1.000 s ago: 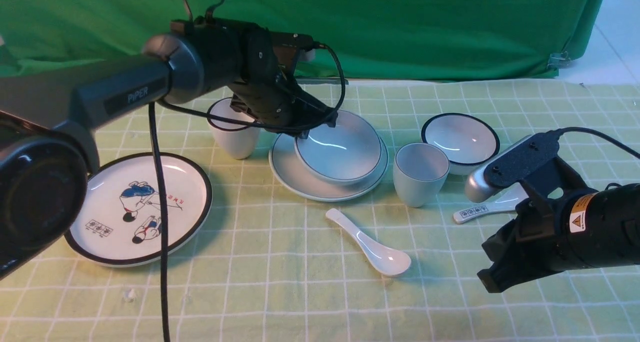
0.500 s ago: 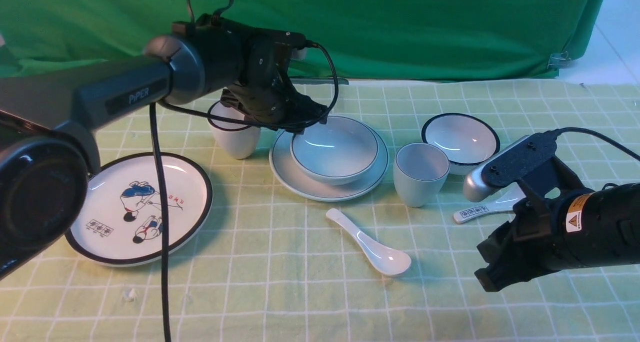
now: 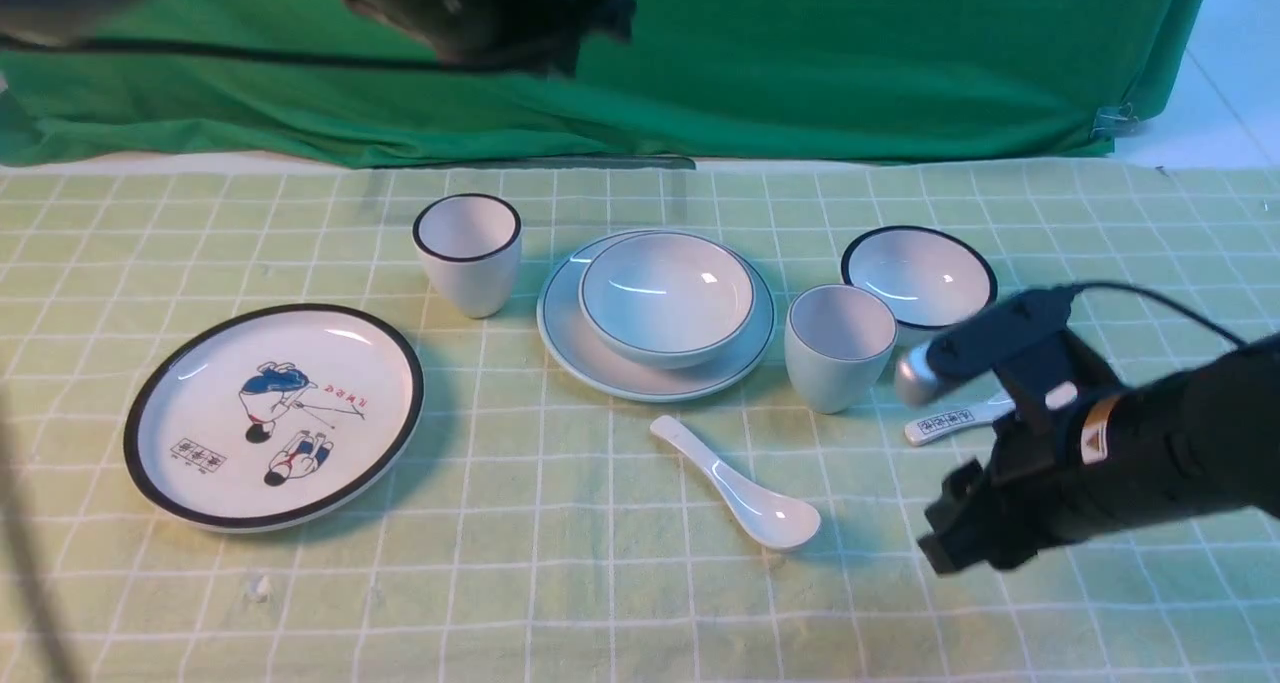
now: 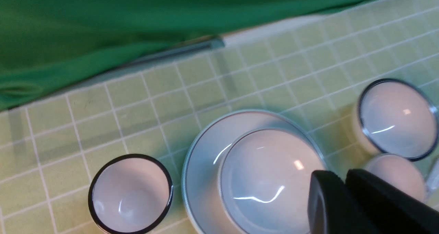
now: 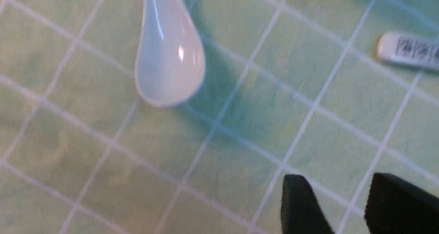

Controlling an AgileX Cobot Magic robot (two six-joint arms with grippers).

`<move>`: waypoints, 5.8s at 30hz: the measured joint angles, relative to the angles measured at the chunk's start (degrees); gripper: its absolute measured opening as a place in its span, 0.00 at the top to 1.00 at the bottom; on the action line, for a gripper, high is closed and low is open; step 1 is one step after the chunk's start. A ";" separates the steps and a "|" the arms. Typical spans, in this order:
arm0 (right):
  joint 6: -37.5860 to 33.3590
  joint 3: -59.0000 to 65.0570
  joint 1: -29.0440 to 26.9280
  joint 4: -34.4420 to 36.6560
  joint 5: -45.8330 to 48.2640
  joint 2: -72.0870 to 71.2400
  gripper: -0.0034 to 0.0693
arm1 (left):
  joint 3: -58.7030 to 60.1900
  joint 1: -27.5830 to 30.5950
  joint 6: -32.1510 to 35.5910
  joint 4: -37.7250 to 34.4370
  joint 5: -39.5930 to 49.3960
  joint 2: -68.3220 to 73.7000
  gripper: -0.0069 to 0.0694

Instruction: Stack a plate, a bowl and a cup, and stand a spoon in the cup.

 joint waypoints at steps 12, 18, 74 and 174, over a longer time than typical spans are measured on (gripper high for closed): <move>1.25 -22.95 -2.79 0.04 0.39 11.35 0.43 | 37.31 -0.05 -1.74 -1.22 -2.53 -36.93 0.90; 1.10 -31.35 -5.24 -0.34 5.23 20.89 0.33 | 50.47 -0.05 -1.74 2.71 -3.69 -53.21 0.90; -1.91 -64.24 2.86 0.92 23.33 38.30 0.54 | 72.39 -0.05 -1.74 5.42 -24.95 -65.64 0.89; -15.01 -29.18 -2.56 0.02 -0.37 -23.26 0.92 | 72.39 -0.05 -1.95 11.19 -24.96 -65.67 0.89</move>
